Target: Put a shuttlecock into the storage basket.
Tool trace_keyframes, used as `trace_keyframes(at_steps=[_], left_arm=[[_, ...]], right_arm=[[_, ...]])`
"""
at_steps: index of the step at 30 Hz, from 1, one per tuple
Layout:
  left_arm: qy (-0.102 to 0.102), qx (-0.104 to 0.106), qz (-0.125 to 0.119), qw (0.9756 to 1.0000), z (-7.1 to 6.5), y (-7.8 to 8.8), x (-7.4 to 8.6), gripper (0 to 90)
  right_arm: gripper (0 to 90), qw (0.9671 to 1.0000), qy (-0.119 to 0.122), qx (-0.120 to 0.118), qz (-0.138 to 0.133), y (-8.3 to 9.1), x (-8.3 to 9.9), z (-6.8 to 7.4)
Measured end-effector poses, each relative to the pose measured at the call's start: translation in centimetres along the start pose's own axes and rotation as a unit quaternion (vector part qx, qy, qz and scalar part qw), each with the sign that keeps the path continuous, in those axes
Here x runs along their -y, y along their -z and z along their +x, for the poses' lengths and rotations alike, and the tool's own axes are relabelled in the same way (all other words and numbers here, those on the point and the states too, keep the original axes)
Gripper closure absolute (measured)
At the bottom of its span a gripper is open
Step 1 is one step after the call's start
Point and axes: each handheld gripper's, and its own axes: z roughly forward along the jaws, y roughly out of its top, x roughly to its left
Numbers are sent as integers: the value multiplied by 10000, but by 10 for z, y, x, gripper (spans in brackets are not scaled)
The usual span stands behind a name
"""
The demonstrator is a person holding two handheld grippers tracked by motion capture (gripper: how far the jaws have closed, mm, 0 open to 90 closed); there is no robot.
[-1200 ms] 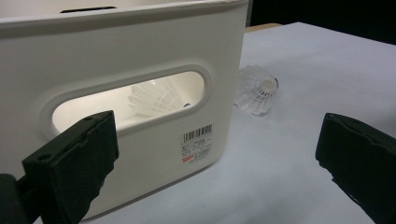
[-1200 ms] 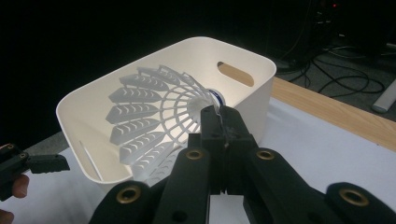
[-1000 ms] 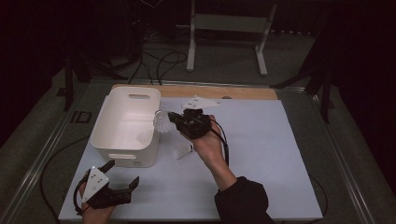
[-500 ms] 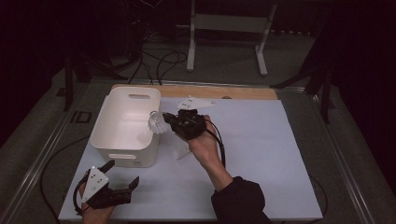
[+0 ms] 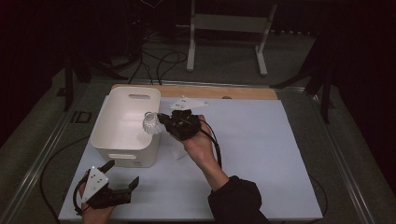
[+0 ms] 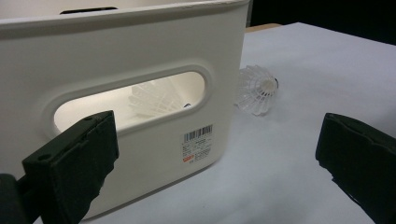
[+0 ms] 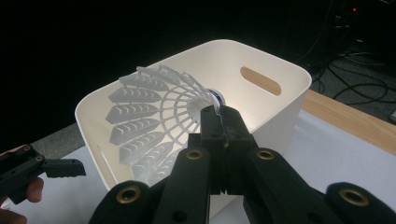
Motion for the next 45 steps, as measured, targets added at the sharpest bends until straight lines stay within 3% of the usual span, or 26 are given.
trace_keyframes(at_steps=[27,28,29,31,34,35,38,45], left_arm=[[15,-8,-11,10000,0,0,0,0],[16,-8,-9,10000,0,0,0,0],[18,-10,-8,10000,0,1,0,0],[27,-14,-14,10000,0,1,0,0],[19,-10,-13,10000,0,1,0,0],[19,-10,-13,10000,0,1,0,0],[18,-11,-7,10000,0,0,0,0],[-1,-11,-5,10000,0,0,0,0]], right_arm=[[893,9991,305,-244,172,-23,-3,23],[838,9990,297,-287,182,-24,-3,24],[696,9986,287,-370,255,-25,-3,23],[532,9981,222,-494,310,-27,-2,22],[345,9981,206,-410,407,-28,-1,22],[345,9981,206,-410,407,-28,-1,22],[191,9982,385,-106,442,-24,-1,23],[139,9981,431,39,434,-20,1,19]])
